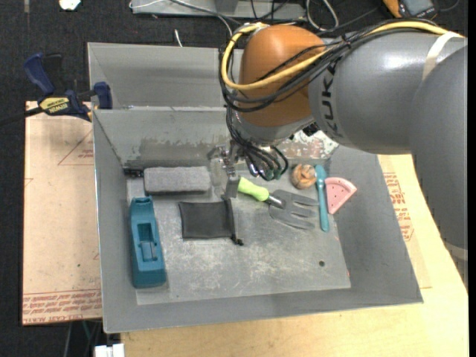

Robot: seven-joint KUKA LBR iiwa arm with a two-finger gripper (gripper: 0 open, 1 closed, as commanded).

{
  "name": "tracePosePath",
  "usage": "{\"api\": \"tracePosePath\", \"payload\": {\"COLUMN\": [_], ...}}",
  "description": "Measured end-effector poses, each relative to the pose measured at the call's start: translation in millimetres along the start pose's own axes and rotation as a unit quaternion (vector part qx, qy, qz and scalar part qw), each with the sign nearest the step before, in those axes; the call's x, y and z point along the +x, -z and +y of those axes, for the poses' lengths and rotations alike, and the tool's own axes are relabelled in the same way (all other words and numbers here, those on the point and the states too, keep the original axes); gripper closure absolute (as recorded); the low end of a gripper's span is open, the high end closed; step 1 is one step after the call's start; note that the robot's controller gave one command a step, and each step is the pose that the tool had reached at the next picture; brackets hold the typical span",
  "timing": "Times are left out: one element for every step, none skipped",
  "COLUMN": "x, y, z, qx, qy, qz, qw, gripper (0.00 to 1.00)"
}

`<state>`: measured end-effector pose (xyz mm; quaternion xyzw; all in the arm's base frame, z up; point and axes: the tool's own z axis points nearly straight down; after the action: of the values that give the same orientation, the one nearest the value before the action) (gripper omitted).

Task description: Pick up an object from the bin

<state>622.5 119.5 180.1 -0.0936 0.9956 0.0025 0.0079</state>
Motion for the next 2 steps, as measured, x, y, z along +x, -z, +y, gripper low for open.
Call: {"api": "tracePosePath", "payload": {"x": [11.7, -2.0], "y": [14, -47], "z": [-6, 17], "qx": [0.000, -0.001], "qy": [-0.035, -0.058], "qz": [0.0021, -0.0046], "qw": [0.9994, 0.9983], "gripper": [1.00, 1.00]}}
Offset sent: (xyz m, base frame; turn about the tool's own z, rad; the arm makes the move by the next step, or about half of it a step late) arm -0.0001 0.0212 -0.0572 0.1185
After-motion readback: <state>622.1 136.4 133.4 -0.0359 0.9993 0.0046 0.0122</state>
